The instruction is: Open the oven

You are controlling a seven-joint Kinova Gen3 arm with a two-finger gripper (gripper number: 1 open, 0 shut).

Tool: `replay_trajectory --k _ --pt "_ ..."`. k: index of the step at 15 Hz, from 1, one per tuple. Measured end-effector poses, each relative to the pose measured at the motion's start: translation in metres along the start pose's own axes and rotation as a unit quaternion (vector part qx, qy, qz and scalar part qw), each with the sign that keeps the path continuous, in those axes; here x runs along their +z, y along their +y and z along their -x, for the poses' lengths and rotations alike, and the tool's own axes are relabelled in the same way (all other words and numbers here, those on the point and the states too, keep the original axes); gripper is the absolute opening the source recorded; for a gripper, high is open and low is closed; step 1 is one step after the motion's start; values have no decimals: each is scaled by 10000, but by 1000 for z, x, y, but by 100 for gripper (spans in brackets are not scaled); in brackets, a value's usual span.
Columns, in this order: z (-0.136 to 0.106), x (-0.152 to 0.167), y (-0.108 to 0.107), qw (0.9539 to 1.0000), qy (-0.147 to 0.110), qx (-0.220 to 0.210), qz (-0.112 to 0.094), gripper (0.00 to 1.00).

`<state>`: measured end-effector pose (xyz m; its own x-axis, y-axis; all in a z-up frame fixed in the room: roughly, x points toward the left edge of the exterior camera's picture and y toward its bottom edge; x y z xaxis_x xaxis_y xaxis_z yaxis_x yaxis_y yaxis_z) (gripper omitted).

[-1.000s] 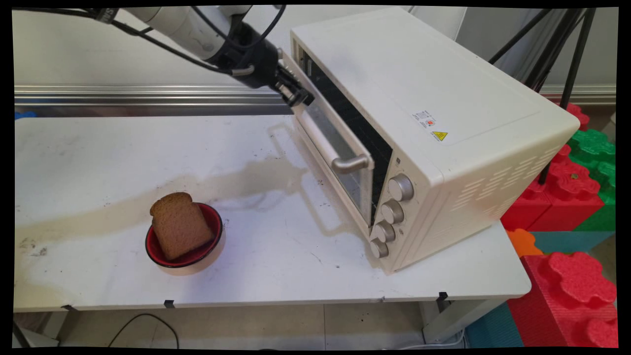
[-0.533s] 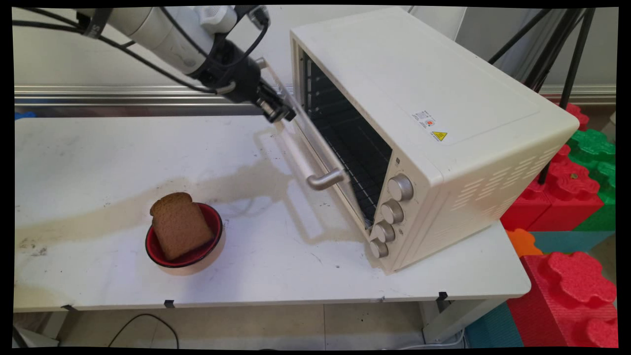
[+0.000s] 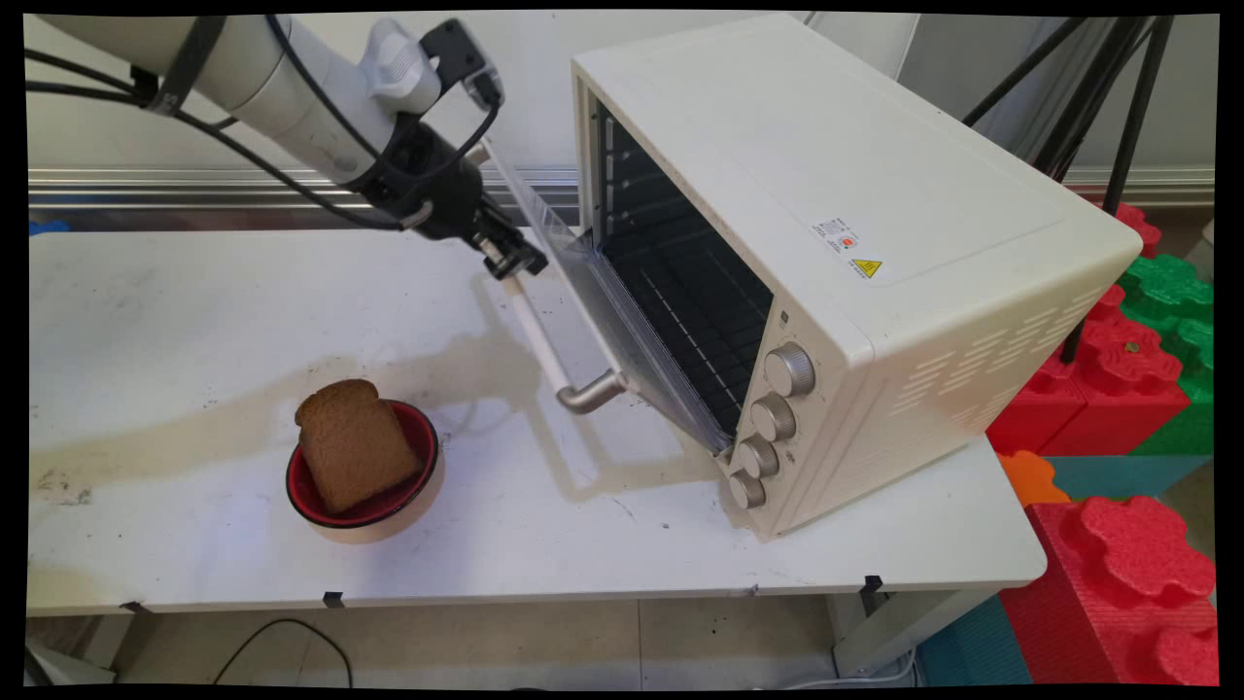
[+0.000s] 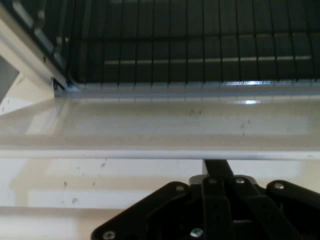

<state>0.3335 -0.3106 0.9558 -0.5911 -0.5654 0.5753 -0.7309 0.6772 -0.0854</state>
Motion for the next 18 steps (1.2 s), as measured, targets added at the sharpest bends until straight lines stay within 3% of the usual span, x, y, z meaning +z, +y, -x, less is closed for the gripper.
replay_trajectory --k 18 --pt "57 32 -17 9977 -674 80 -82 0"
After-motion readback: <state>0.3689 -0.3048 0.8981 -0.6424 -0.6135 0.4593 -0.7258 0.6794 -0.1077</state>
